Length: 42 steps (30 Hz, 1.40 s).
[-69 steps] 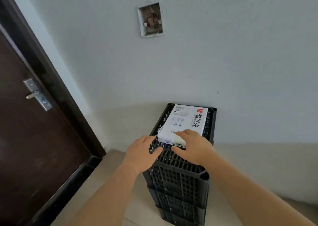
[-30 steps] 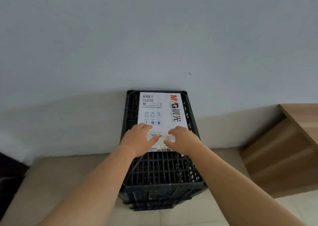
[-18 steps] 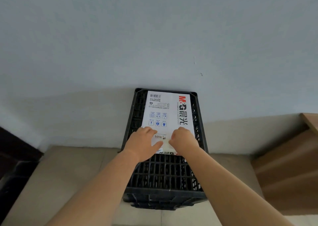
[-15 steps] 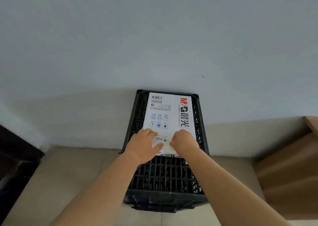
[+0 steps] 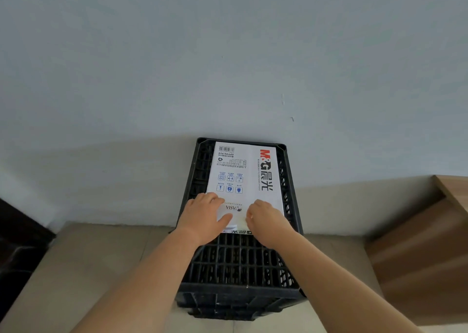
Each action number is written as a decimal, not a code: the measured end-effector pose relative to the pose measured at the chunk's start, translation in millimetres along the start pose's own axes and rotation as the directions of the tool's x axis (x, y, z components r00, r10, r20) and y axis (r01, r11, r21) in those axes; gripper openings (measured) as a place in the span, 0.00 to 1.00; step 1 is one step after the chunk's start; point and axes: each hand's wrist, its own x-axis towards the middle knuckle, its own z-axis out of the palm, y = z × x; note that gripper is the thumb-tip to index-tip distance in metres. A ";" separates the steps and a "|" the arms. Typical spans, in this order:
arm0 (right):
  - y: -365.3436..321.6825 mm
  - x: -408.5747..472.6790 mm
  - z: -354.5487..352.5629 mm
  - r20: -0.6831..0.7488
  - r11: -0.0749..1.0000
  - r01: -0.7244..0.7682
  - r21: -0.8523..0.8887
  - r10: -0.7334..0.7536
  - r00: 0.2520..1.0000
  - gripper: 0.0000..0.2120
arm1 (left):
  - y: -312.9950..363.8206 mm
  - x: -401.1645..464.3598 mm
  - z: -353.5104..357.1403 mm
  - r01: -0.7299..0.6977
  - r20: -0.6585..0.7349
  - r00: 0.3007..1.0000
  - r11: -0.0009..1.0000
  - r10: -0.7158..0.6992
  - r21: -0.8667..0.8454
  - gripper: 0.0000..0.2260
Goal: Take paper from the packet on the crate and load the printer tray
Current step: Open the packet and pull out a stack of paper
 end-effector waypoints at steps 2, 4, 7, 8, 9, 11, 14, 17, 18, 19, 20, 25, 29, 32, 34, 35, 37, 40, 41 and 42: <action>-1.7 -12.3 5.9 -0.064 0.996 0.082 -0.043 -0.085 0.994 0.08 | 3.1 -0.5 -0.7 -0.012 -0.002 1.000 1.000 0.012 0.007 0.25; -3.2 -22.3 15.7 -0.134 0.986 0.139 -0.096 -0.151 0.979 0.08 | 7.4 -1.7 0.1 -0.028 0.001 1.000 0.999 0.028 0.016 0.25; -6.0 -36.7 31.1 -0.200 0.972 0.189 -0.142 -0.215 0.956 0.09 | 13.5 -4.2 4.8 -0.045 0.010 0.999 0.998 0.045 0.033 0.25; -6.3 -41.0 35.2 -0.227 0.969 0.192 -0.155 -0.224 0.948 0.09 | 15.0 -4.9 7.0 -0.057 0.008 0.998 0.998 0.056 0.040 0.25; -5.6 -44.3 38.6 -0.262 0.968 0.188 -0.165 -0.227 0.938 0.08 | 16.3 -5.3 9.1 -0.071 0.006 0.997 0.996 0.071 0.045 0.25; -3.4 -48.8 41.9 -0.305 0.974 0.164 -0.155 -0.205 0.930 0.06 | 18.4 -6.3 13.0 -0.096 0.004 0.995 0.994 0.096 0.056 0.25; -0.2 -51.5 43.7 -0.329 0.975 0.172 -0.138 -0.209 0.921 0.05 | 20.5 -7.3 19.3 -0.126 0.004 0.992 0.987 0.126 0.096 0.27; -2.0 -56.8 47.8 -0.348 0.966 0.215 -0.146 -0.254 0.902 0.06 | 20.9 -7.7 24.6 -0.139 0.006 0.990 0.985 0.139 0.107 0.29; -2.7 -58.9 51.3 -0.353 0.963 0.225 -0.149 -0.264 0.897 0.07 | 20.5 -7.8 26.0 -0.151 0.019 0.989 0.983 0.150 0.106 0.30; -3.4 -61.1 54.3 -0.357 0.963 0.228 -0.147 -0.266 0.895 0.08 | 19.7 -7.9 27.5 -0.166 0.038 0.986 0.981 0.163 0.102 0.30; -3.7 -62.9 57.0 -0.353 0.964 0.229 -0.136 -0.263 0.898 0.09 | 18.9 -8.1 28.8 -0.181 0.055 0.983 0.979 0.176 0.091 0.29; -0.7 -70.4 57.1 -0.286 0.968 0.245 -0.064 -0.253 0.924 0.08 | 16.6 -5.3 36.6 -0.159 0.043 0.987 0.984 0.156 0.075 0.28; 2.9 -71.0 40.4 -0.372 0.976 0.179 0.121 -0.123 0.920 0.09 | 15.6 -4.7 42.1 -0.144 0.065 0.989 0.981 0.136 0.129 0.31; 11.3 -64.4 32.8 -0.377 0.987 0.019 0.158 0.043 0.925 0.15 | 14.5 -9.0 45.4 -0.138 0.063 0.989 0.982 0.131 0.129 0.33; 17.5 -60.9 33.1 -0.318 0.987 -0.083 0.140 0.124 0.940 0.21 | 13.6 -11.9 47.3 -0.140 0.041 0.990 0.984 0.137 0.109 0.34; 20.2 -59.8 33.8 -0.304 0.985 -0.115 0.130 0.150 0.941 0.23 | 13.2 -12.7 48.0 -0.142 0.028 0.990 0.985 0.140 0.096 0.34; 25.0 -59.1 34.9 -0.284 0.982 -0.152 0.108 0.177 0.942 0.26 | 12.9 -13.6 48.8 -0.144 0.009 0.990 0.986 0.143 0.085 0.34; 30.7 -59.5 38.1 -0.237 0.981 -0.180 0.066 0.191 0.953 0.28 | 13.0 -14.9 50.1 -0.126 -0.007 0.992 0.989 0.127 0.071 0.35; 32.4 -60.3 39.2 -0.231 0.981 -0.185 0.060 0.194 0.953 0.28 | 13.0 -15.3 50.8 -0.121 -0.010 0.993 0.990 0.122 0.071 0.36; 34.0 -61.7 39.9 -0.230 0.980 -0.190 0.059 0.199 0.953 0.28 | 13.0 -15.7 51.6 -0.118 -0.012 0.993 0.990 0.119 0.075 0.37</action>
